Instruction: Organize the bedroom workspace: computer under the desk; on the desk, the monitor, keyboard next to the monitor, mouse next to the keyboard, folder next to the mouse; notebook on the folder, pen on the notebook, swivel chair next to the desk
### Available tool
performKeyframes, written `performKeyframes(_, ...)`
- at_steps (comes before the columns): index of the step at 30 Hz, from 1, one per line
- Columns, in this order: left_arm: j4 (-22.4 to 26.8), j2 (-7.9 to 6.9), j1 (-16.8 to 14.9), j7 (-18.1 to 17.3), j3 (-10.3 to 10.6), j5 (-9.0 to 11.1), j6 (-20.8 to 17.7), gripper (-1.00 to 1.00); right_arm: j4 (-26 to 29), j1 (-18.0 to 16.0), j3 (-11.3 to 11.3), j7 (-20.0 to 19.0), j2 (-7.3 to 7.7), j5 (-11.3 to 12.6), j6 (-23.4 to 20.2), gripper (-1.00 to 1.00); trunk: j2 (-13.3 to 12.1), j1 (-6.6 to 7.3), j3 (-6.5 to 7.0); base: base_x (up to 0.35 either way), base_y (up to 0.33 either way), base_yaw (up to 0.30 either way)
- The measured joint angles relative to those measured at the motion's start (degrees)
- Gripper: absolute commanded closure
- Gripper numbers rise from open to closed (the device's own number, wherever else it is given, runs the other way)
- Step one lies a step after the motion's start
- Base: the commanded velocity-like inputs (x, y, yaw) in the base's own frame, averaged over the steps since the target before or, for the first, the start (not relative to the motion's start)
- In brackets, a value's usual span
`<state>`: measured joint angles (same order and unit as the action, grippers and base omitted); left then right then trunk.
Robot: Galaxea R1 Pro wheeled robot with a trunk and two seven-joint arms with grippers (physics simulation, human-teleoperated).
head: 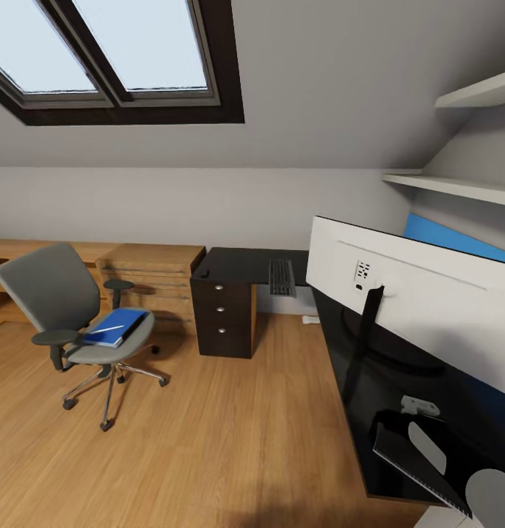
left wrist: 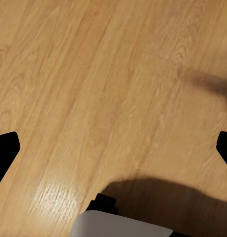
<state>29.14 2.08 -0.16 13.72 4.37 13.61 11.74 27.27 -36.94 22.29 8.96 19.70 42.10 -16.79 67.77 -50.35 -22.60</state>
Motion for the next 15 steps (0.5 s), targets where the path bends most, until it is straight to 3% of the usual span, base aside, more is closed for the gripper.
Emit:
performKeyframes(8,0.0,0.0,0.0,0.0,0.0,0.0,0.0,-1.0,0.0,0.0,0.0,0.0,0.04,0.0,0.0,-1.0,0.0,-0.02,0.0,-0.134,0.0,0.0)
performKeyframes(15,0.0,0.0,0.0,0.0,0.0,0.0,0.0,-1.0,-0.1,0.0,0.0,0.1,0.05,0.1,0.1,-1.0,0.0,-0.01,0.0,-0.04,0.0,0.0)
